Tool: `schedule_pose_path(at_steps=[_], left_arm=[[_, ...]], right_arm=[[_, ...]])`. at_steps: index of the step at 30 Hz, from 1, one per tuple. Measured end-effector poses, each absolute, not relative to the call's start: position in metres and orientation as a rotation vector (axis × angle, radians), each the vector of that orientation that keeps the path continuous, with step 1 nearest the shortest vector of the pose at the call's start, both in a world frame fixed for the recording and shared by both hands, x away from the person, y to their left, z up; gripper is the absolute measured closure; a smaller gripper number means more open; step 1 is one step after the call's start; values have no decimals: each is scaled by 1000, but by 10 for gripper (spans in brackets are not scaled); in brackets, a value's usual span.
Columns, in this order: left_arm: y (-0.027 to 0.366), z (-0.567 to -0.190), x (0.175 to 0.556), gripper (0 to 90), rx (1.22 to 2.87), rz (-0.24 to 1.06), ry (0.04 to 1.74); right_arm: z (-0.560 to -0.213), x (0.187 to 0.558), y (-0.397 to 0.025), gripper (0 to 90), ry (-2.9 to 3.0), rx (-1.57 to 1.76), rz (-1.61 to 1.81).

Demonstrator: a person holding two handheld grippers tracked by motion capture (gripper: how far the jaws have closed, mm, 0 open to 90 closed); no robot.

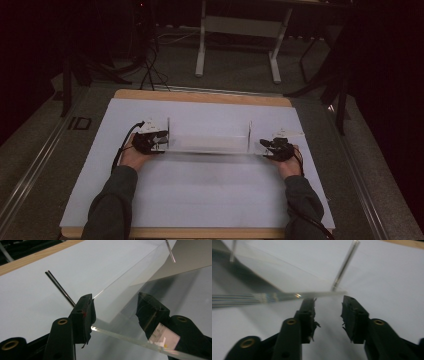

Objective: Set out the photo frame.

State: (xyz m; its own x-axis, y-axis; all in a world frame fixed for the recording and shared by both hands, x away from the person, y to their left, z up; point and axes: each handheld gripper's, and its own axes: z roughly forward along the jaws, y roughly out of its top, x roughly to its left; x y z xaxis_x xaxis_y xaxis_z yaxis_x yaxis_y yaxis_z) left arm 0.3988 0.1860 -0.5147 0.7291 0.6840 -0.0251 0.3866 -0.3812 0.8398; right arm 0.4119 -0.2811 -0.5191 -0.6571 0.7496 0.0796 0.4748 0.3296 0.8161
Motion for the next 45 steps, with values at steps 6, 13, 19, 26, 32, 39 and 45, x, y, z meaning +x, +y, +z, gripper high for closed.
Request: schedule_pose_path(at_steps=[6,13,19,26,32,39,45], left_arm=[[187,-514,401,463,2013,389,817],[188,-512,404,463,2018,371,817],[189,-512,406,462,2011,350,824],[189,-511,408,462,2011,332,829],[190,-510,409,461,2009,318,839],[191,-507,415,461,1983,299,864],[190,-506,415,463,1958,339,875]], right_arm=[[-513,414,-267,469,2297,1003,1278],[-512,416,-259,357,2299,952,1323],[-508,414,-259,382,2320,867,1387],[-508,415,-260,289,2300,892,1460],[-510,415,-268,305,2282,922,1520],[-507,420,-266,331,2258,972,1555],[-504,424,-267,342,2235,1000,1580]])
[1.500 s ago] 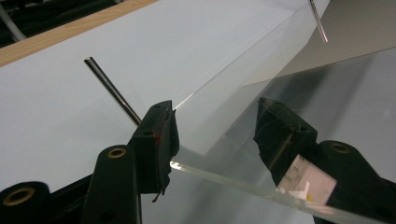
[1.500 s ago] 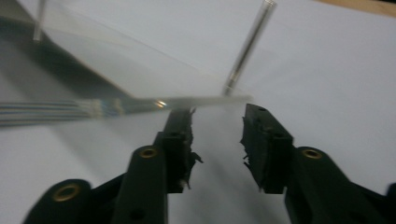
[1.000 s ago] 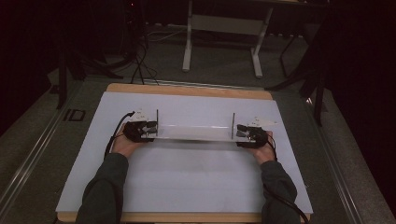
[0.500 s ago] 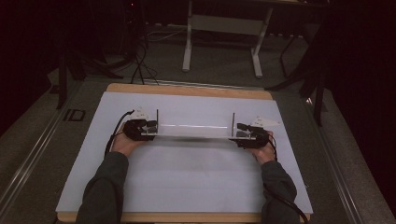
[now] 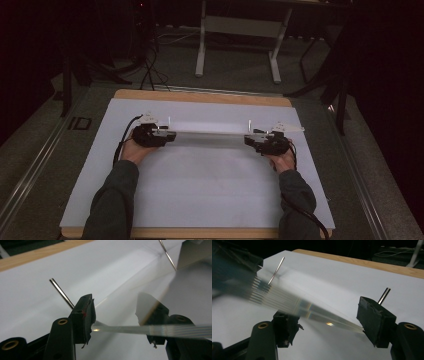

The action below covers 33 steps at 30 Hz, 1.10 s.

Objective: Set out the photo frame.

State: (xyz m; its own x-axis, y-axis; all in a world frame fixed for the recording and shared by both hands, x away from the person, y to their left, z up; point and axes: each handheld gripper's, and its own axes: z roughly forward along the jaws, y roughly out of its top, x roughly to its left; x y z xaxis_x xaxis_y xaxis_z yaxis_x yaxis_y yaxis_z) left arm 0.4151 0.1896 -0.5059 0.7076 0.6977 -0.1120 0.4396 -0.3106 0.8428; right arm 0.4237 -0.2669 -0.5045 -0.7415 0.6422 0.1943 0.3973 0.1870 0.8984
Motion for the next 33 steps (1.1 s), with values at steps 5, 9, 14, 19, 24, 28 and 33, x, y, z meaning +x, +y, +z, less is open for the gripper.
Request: schedule_pose_path(at_steps=[5,9,14,19,24,28,33], left_arm=[[187,-508,412,467,1925,431,873],[188,-509,412,464,1915,431,868],[188,-507,410,465,1915,436,848],[192,-503,405,465,1865,444,811],[195,-497,408,483,1789,437,840],[195,-496,411,485,1774,433,858],[194,-497,414,484,1746,439,886]], right_arm=[[-502,428,-267,354,2224,1037,1603],[-501,430,-268,358,2236,1041,1609],[-500,431,-269,357,2248,1043,1614],[-499,432,-270,356,2268,1058,1612],[-493,436,-272,367,2199,1122,1697],[-493,441,-272,380,2188,1132,1712],[-496,443,-271,382,2140,1161,1731]])
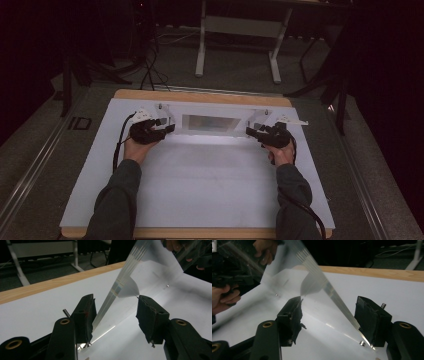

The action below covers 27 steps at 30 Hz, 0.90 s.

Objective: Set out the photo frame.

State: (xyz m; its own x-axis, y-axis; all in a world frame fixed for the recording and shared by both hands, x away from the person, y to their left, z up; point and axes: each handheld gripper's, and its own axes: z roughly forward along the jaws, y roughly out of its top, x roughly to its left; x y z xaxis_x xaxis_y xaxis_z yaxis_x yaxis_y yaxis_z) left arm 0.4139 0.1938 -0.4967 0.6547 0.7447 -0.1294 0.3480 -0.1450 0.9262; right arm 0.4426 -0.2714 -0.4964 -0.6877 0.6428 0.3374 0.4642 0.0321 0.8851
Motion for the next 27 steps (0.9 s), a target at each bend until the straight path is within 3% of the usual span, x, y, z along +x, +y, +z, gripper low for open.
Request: schedule_pose_path(at_steps=[21,27], left_arm=[[186,-488,413,513,1771,503,912],[185,-489,414,543,1761,493,918]], right_arm=[[-483,436,-262,426,2042,1171,1620],[-481,434,-267,512,2006,1192,1641]])
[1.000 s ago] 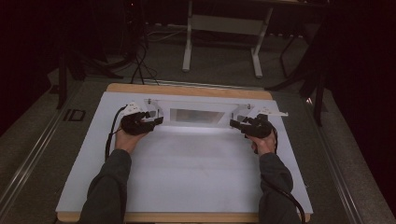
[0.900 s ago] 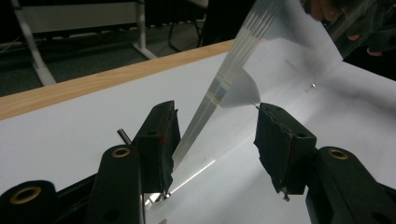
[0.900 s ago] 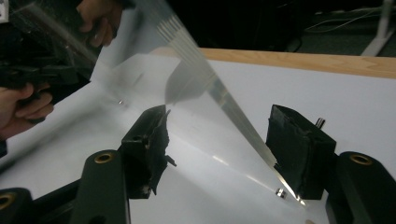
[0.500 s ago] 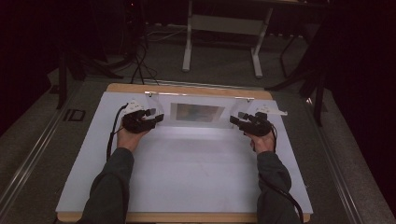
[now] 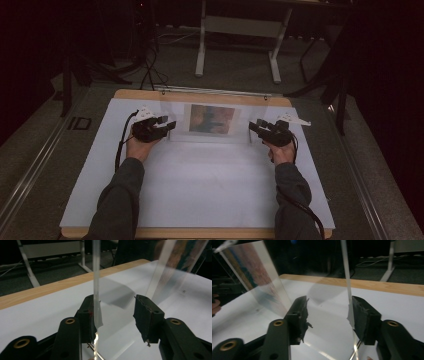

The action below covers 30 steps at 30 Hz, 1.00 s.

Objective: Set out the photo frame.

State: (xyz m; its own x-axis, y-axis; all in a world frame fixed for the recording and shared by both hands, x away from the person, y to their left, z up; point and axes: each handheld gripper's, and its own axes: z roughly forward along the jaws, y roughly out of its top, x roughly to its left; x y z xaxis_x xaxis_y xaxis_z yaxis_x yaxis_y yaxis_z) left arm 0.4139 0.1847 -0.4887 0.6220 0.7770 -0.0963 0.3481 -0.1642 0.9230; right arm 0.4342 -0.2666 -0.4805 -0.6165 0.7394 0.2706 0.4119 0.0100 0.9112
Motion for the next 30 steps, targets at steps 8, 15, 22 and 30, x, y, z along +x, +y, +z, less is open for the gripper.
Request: schedule_pose_path(at_steps=[8,15,22,30], left_arm=[[185,-489,412,563,1744,459,926],[185,-488,406,562,1747,447,936],[186,-489,398,558,1740,441,943],[188,-488,389,556,1731,428,956]], right_arm=[[-481,432,-268,534,1996,1207,1624],[-482,427,-268,534,1993,1206,1620],[-481,418,-267,537,2002,1188,1614],[-481,410,-266,540,2009,1176,1615]])
